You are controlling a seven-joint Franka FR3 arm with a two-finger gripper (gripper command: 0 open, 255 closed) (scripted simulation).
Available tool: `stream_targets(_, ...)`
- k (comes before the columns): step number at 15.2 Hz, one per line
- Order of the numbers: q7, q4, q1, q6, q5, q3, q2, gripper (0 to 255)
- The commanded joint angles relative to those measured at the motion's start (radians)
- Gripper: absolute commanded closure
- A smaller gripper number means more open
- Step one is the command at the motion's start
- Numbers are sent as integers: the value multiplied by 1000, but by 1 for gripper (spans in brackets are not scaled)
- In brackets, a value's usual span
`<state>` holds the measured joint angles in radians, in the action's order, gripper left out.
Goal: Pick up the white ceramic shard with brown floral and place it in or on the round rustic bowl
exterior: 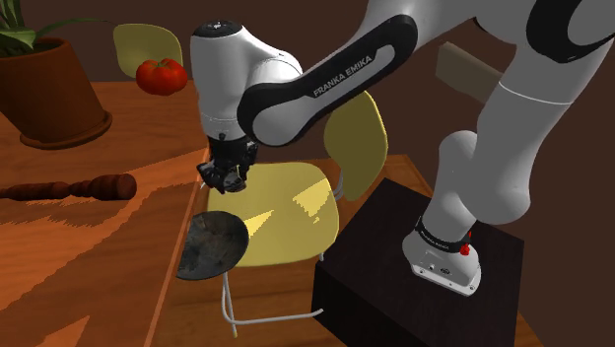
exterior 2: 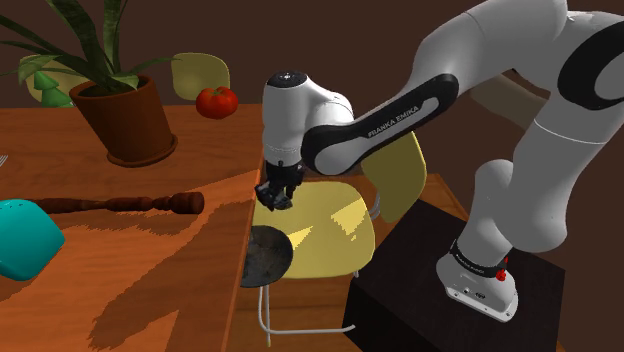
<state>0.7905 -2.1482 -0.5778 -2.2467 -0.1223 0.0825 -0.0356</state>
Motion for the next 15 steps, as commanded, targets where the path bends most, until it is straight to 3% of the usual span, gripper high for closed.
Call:
stream_targets(1, 49, 40, -21, 17, -9, 23, 28, 255)
stream_targets(8, 219, 234, -106, 85, -56, 94, 176, 255)
stream_targets(15, 241, 183, -95, 2, -77, 103, 212, 255)
